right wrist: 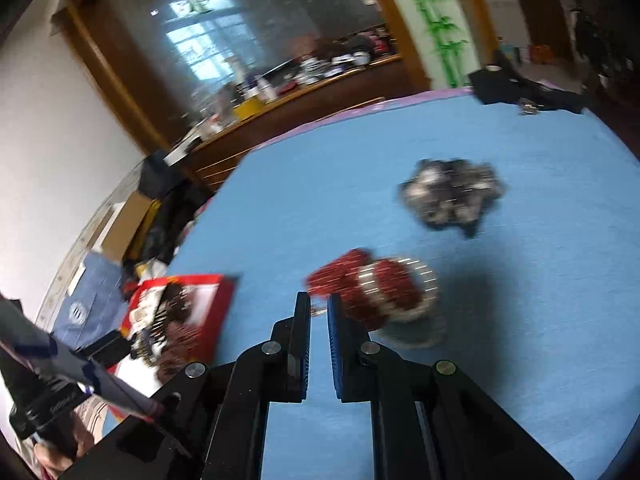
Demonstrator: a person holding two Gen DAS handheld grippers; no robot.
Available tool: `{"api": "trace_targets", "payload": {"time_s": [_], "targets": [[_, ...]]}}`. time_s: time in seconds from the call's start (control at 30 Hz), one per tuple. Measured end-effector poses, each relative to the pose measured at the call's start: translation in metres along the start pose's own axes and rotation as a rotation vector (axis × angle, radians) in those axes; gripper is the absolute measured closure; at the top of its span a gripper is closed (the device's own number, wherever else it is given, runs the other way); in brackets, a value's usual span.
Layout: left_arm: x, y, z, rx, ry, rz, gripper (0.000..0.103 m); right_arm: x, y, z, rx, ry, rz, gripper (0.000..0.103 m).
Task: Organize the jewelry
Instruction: 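Move both tools from the box to the red polka-dot bow, then grasp the red polka-dot bow with the left tool while the right grasps the pearl bracelet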
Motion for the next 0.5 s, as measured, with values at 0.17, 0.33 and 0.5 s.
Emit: {"api": "trace_targets", "payload": {"time_s": [0.17,0.33,0.5], "targets": [[0.011,-0.028,0.016,0.027,0.036,0.031,0.063,0.005,-0.021,0.021,-0.017,0.077,0.023,0.094],[0.024,-0.042,0.027,0.049,0.068,0.054,0.063,-0.002,-0.007,0.043,-0.013,0.104,-0.011,0.094],[0.026,-0.041,0.03,0.058,0.079,0.053,0.063,-0.01,-0.013,0.053,0.035,0.124,-0.033,0.094]]}}
Point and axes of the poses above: each gripper's, at about its wrist camera, not at the fingertips, and z roughly the way its jaws point, y to its left, x to its underside, the point moved 3 cm from there along z, roughly the way its jaws point, and after that the axes turned 14 degrees about -z, right-handed, at the moved point
